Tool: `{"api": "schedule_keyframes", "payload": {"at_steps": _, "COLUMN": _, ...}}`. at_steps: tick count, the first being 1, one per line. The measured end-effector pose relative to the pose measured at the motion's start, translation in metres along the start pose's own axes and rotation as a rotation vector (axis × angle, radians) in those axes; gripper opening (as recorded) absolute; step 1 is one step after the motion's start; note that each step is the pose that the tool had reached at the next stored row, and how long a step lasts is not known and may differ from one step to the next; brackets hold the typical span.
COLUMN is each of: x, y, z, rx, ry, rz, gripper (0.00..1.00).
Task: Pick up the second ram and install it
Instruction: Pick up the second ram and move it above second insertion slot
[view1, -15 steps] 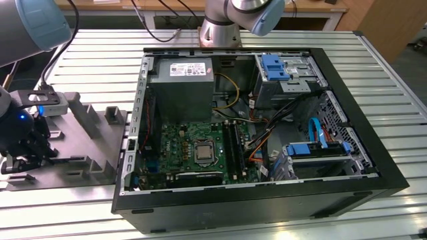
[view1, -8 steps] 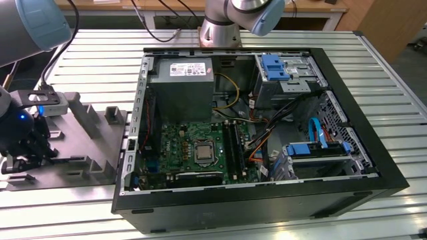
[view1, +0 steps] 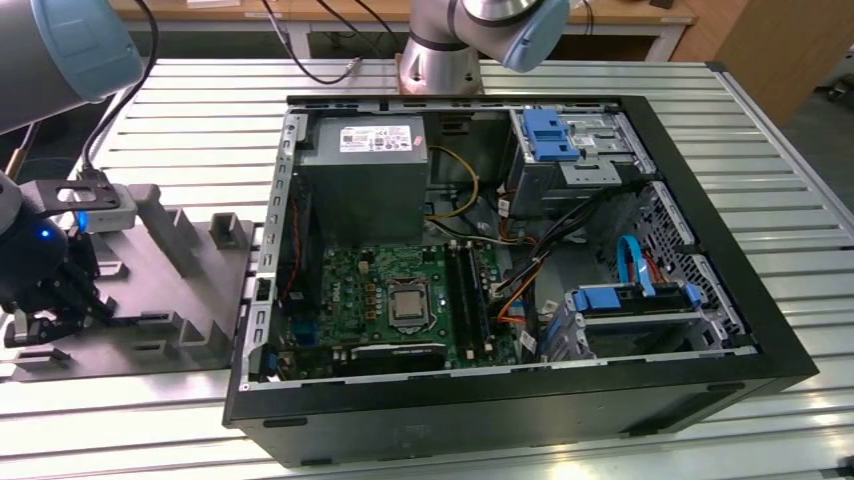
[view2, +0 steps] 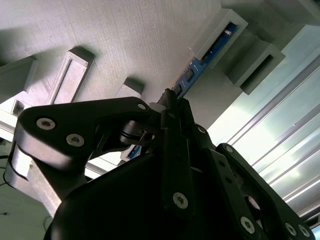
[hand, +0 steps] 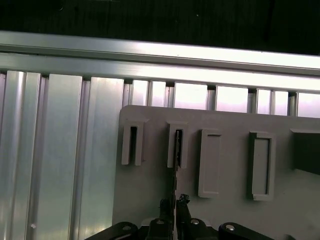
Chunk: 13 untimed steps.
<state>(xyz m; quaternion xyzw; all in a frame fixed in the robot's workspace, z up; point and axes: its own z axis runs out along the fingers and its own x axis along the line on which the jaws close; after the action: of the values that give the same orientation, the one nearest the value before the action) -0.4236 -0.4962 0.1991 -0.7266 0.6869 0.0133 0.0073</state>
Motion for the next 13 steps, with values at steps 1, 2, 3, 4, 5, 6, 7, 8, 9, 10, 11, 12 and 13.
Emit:
{"api": "schedule_keyframes", "payload": {"at_steps": 1, "x": 0.0000, "y": 0.0000, "z": 0.0000, "rx": 0.0001, "ry": 0.0000, "rz": 0.000, "gripper": 0.19}}
{"api": "schedule_keyframes", "payload": {"at_steps": 2, "x": 0.0000, "y": 0.0000, "z": 0.0000, "rx": 0.0001, "ry": 0.0000, "rz": 0.000, "gripper": 0.19}}
{"api": "schedule_keyframes", "payload": {"at_steps": 3, "x": 0.0000, "y": 0.0000, "z": 0.0000, "rx": 0.0000, "ry": 0.0000, "rz": 0.000, "gripper": 0.19}}
{"api": "schedule_keyframes", "payload": {"at_steps": 4, "x": 0.0000, "y": 0.0000, "z": 0.0000, "rx": 0.0000, "ry": 0.0000, "rz": 0.000, "gripper": 0.19}}
{"api": "schedule_keyframes", "payload": {"at_steps": 5, "x": 0.0000, "y": 0.0000, "z": 0.0000, "rx": 0.0001, "ry": 0.0000, "rz": 0.000, "gripper": 0.19}}
{"api": "schedule_keyframes", "payload": {"at_steps": 6, "x": -0.0001, "y": 0.0000, "z": 0.0000, "rx": 0.0000, "ry": 0.0000, "rz": 0.000, "gripper": 0.19}}
{"api": "schedule_keyframes", "payload": {"at_steps": 7, "x": -0.0001, "y": 0.0000, "z": 0.0000, "rx": 0.0000, "ry": 0.0000, "rz": 0.000, "gripper": 0.19}}
{"api": "schedule_keyframes", "payload": {"at_steps": 8, "x": -0.0001, "y": 0.0000, "z": 0.0000, "rx": 0.0000, "ry": 0.0000, "rz": 0.000, "gripper": 0.19}}
{"api": "schedule_keyframes", "payload": {"at_steps": 9, "x": -0.0001, "y": 0.0000, "z": 0.0000, "rx": 0.0001, "ry": 0.0000, "rz": 0.000, "gripper": 0.19}}
{"api": "schedule_keyframes", "payload": {"at_steps": 10, "x": -0.0001, "y": 0.0000, "z": 0.0000, "rx": 0.0000, "ry": 0.0000, "rz": 0.000, "gripper": 0.19}}
{"api": "schedule_keyframes", "payload": {"at_steps": 11, "x": -0.0003, "y": 0.0000, "z": 0.0000, "rx": 0.0003, "ry": -0.0052, "rz": 0.000, "gripper": 0.19}}
{"api": "schedule_keyframes", "payload": {"at_steps": 12, "x": -0.0003, "y": 0.0000, "z": 0.0000, "rx": 0.0003, "ry": -0.0052, "rz": 0.000, "gripper": 0.19}}
{"api": "schedule_keyframes", "payload": {"at_steps": 13, "x": -0.0003, "y": 0.0000, "z": 0.0000, "rx": 0.0003, "ry": -0.0055, "rz": 0.000, "gripper": 0.19}}
